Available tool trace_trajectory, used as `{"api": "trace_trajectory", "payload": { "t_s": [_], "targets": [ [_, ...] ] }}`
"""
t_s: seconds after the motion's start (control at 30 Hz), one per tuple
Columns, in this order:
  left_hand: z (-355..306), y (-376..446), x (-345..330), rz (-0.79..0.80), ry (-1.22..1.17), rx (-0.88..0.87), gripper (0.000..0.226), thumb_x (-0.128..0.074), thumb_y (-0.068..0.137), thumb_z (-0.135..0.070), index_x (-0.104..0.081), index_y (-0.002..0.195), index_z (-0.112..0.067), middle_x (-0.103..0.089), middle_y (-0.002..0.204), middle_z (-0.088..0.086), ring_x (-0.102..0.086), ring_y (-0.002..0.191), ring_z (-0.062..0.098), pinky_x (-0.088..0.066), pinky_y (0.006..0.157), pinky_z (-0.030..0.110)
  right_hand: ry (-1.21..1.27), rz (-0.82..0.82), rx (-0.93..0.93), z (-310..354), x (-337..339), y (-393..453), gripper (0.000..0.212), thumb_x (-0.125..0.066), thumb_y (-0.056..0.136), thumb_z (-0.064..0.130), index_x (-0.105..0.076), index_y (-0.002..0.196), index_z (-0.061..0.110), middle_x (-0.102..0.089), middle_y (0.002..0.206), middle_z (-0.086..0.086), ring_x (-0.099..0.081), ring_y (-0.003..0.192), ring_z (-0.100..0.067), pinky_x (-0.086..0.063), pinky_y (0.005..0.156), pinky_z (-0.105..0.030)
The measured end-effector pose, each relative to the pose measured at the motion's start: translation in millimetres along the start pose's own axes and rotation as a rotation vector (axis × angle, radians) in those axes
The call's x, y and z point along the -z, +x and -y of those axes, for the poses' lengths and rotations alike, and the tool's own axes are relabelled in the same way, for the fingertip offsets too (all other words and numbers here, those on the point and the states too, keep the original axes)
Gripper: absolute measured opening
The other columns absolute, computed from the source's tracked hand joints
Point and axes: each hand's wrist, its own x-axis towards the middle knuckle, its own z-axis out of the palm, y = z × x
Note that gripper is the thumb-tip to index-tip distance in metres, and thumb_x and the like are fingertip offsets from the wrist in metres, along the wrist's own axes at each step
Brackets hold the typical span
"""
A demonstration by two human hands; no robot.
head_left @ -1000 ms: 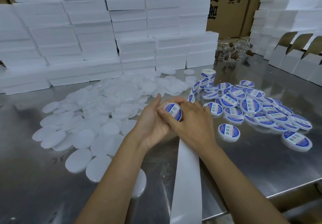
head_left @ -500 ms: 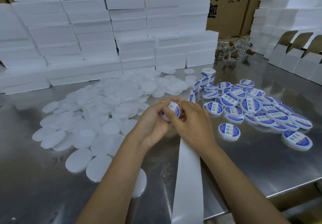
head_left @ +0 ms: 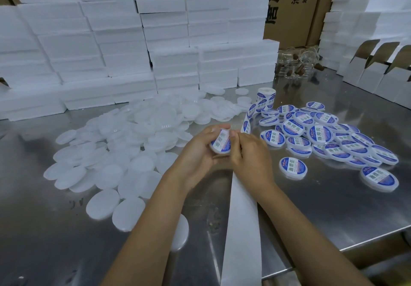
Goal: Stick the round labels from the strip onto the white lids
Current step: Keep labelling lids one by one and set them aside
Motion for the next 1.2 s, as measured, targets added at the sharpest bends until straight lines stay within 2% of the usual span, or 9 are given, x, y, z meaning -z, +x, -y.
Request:
{"api": "trace_trajectory", "payload": {
  "t_s": [0.13,0.37,0.57,0.67,0.73,0.83,0.97,1.03,1.2],
  "targets": [
    [4,-2,1,-0.047,0.342,-0.136,0.036,-0.063,0.096,-0.001,-0.060,0.129,-0.015,-0.071,0.101,0.010,-0.065,0.076,0.020,-0.058,0.075,0.034,0.013,-0.085,-0.076,-3,4,1,0.042,-0.041,0.106,0.024,-0.060,0.076,0.002,-0.061,0.071,-0.011,-0.055,0.067,-0.029,-0.045,0.071,-0.050],
    [1,-4,-2,-0.130,0.423,-0.263,0.033,-0.076,0.089,-0.007,-0.068,0.121,-0.013,-0.074,0.091,0.006,-0.066,0.058,0.019,-0.059,0.060,0.028,0.339,-0.031,-0.084,-2,2,-2,0.049,-0.040,0.107,0.033,-0.051,0.069,0.004,-0.047,0.056,0.006,-0.046,0.057,-0.016,-0.038,0.059,-0.040],
    [0,-4,-2,-0.218,0.394,-0.270,0.013,-0.062,0.101,-0.022,-0.072,0.108,-0.016,-0.075,0.076,0.007,-0.068,0.053,0.019,-0.059,0.054,0.028,0.366,0.044,-0.084,2,3,-3,0.057,-0.055,0.098,0.047,-0.040,0.059,0.008,-0.036,0.048,0.006,-0.033,0.049,-0.008,-0.029,0.050,-0.025],
    [4,-2,-3,-0.257,0.395,-0.250,0.021,-0.057,0.104,-0.023,-0.071,0.113,-0.010,-0.073,0.070,0.007,-0.068,0.053,0.020,-0.060,0.054,0.028,0.399,0.100,-0.129,-2,2,-2,0.059,-0.053,0.100,0.044,-0.045,0.057,0.004,-0.036,0.046,0.007,-0.032,0.046,-0.007,-0.026,0.047,-0.020],
    [6,-2,-4,-0.207,0.375,-0.221,0.026,-0.056,0.104,-0.016,-0.065,0.126,-0.007,-0.076,0.080,0.008,-0.070,0.061,0.021,-0.061,0.060,0.029,0.404,0.107,-0.172,-6,2,1,0.058,-0.052,0.101,0.044,-0.051,0.064,-0.002,-0.041,0.048,0.003,-0.034,0.047,-0.006,-0.028,0.048,-0.022],
    [7,-2,-5,-0.140,0.356,-0.208,0.040,-0.059,0.101,-0.007,-0.055,0.138,-0.020,-0.077,0.100,0.009,-0.075,0.080,0.023,-0.062,0.077,0.032,0.428,0.050,-0.215,-9,4,4,0.053,-0.050,0.102,0.041,-0.048,0.061,0.008,-0.043,0.047,0.008,-0.038,0.048,-0.005,-0.031,0.049,-0.020],
    [6,-1,-2,-0.257,0.402,-0.206,0.050,-0.061,0.097,-0.004,-0.054,0.143,-0.024,-0.078,0.101,0.002,-0.076,0.081,0.024,-0.062,0.085,0.036,0.546,-0.072,-0.499,-17,15,17,0.052,-0.045,0.102,0.048,-0.059,0.065,0.014,-0.054,0.050,0.012,-0.049,0.047,0.001,-0.037,0.047,-0.012],
    [4,1,1,-0.319,0.398,-0.183,0.047,-0.059,0.097,-0.004,-0.057,0.139,-0.024,-0.078,0.098,0.001,-0.076,0.079,0.025,-0.063,0.080,0.037,0.659,-0.091,-0.730,-28,26,32,0.051,-0.044,0.101,0.051,-0.065,0.072,0.016,-0.056,0.053,0.009,-0.052,0.047,-0.006,-0.043,0.047,-0.020],
    [4,4,6,-0.371,0.375,-0.144,0.036,-0.058,0.098,-0.006,-0.062,0.130,-0.022,-0.078,0.092,0.005,-0.072,0.068,0.024,-0.063,0.068,0.035,1.132,-0.173,-0.986,-66,57,75,0.042,-0.043,0.107,0.035,-0.059,0.079,0.008,-0.042,0.055,0.002,-0.028,0.033,-0.006,-0.034,0.035,-0.017]
  ]
}}
